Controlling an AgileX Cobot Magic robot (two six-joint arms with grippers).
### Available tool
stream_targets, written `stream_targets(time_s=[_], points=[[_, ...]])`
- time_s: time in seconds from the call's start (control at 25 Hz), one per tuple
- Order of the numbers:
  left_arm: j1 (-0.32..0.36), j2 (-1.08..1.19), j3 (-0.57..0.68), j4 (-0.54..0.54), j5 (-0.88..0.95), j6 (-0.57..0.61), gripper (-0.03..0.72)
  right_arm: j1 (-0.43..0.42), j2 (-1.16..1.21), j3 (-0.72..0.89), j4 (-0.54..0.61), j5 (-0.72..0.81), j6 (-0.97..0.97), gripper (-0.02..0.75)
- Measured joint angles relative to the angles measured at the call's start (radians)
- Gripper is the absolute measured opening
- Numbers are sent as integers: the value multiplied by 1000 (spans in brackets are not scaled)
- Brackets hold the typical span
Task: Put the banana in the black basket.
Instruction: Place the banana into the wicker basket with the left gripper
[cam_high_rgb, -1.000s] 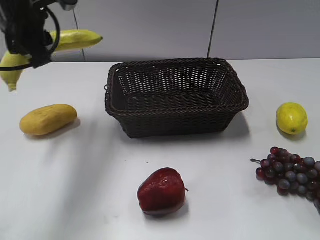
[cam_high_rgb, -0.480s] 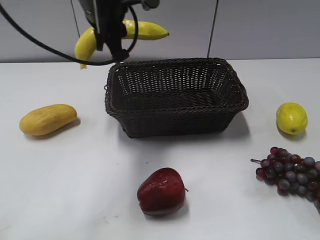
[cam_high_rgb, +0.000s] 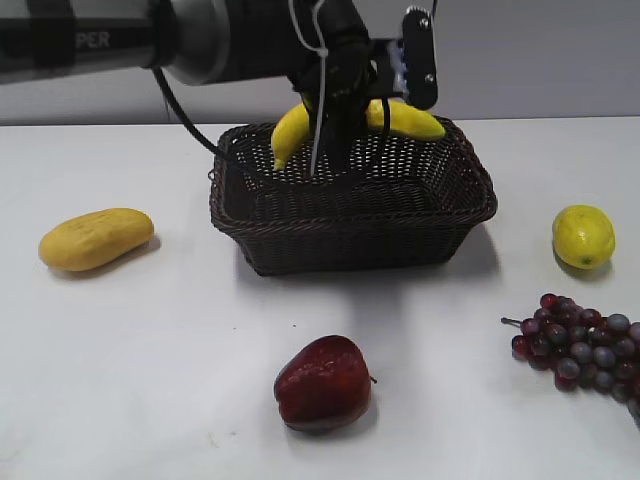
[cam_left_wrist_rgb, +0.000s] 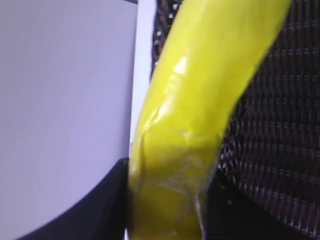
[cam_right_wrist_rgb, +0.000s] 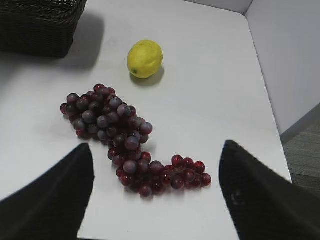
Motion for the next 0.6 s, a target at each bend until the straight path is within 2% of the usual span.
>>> stream_targets(time_s=[0.48,0.52,0.6], points=[[4,69,-2,-49,-97,-27,307,0,0,0,0,0,0,593],[5,69,-2,-49,-95,-27,332,0,0,0,0,0,0,593],[6,69,-2,-49,-83,-27,446,0,0,0,0,0,0,593]])
